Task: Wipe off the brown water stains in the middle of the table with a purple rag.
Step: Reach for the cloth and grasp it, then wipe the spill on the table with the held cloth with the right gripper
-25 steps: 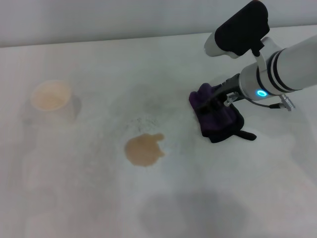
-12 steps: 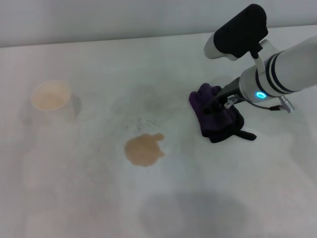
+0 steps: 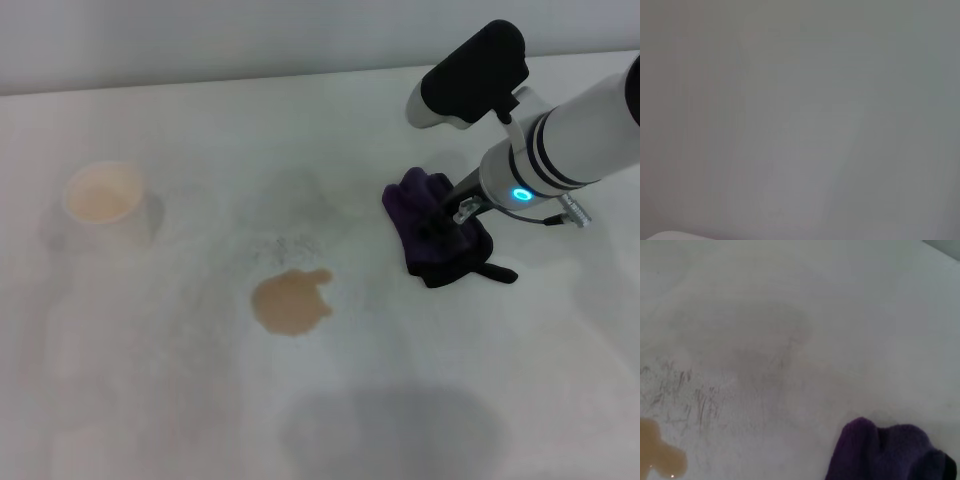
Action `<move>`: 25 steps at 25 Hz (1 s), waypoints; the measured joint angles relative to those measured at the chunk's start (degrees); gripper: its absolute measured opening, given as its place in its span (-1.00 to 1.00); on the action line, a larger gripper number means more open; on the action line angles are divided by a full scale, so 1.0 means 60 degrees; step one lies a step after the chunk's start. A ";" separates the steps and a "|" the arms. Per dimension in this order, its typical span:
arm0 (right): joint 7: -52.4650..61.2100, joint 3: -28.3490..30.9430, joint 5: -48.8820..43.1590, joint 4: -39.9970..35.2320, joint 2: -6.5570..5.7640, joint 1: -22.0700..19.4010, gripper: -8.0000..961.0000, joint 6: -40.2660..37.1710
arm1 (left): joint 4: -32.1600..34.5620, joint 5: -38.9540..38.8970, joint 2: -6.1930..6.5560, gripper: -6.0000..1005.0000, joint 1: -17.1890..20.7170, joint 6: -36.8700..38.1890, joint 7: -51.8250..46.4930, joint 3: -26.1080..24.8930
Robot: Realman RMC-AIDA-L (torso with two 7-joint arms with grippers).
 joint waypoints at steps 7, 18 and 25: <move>0.0042 0.0097 -0.0007 0.0304 -0.0035 0.0189 -0.31 0.0174 | -0.0008 -0.0008 0.0001 0.77 -0.0015 -0.0001 -0.0010 0.0000; -0.0136 0.0027 0.0171 -0.0851 0.0014 0.0151 -0.79 0.0516 | -0.0009 -0.0030 0.0001 0.77 -0.0073 -0.0003 -0.0014 0.0001; -0.0971 -0.1302 0.1880 -0.1596 0.0034 0.0682 -0.78 0.0975 | -0.0008 -0.0030 0.0000 0.77 -0.0131 -0.0003 -0.0015 0.0001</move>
